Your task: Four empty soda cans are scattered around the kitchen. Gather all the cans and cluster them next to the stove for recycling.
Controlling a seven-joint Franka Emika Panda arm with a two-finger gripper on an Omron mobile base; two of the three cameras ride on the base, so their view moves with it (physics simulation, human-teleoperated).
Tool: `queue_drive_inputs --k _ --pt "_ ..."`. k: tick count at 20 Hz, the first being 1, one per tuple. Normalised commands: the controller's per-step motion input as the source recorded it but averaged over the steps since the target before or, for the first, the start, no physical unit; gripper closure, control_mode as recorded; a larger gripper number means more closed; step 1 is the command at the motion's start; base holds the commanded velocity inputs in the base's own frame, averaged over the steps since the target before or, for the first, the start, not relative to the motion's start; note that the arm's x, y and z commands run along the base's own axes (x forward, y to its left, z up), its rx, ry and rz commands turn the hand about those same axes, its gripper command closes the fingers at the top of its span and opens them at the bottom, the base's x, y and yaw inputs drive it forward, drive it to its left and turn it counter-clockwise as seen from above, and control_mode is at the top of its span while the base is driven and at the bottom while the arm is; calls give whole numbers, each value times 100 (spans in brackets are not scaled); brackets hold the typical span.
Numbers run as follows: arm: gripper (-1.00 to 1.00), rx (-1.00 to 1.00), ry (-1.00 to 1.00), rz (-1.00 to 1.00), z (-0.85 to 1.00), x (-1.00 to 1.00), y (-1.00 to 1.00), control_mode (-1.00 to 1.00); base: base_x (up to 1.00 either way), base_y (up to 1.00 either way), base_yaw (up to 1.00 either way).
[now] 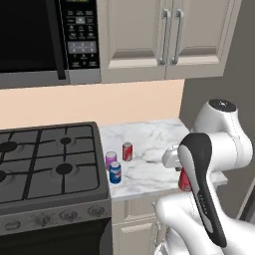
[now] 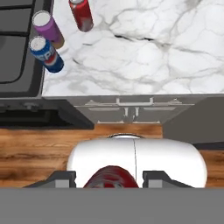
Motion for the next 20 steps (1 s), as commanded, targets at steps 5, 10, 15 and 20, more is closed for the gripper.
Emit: queue_drive_inputs --k 5,10,15,20 --pt "100 0 0 0 0 0 0 100 40 0 -1" --pt "100 0 0 0 0 0 0 100 0 0 0" --pt "100 0 0 0 0 0 0 100 0 0 0" --pt "100 0 0 0 0 0 0 -100 0 0 0"
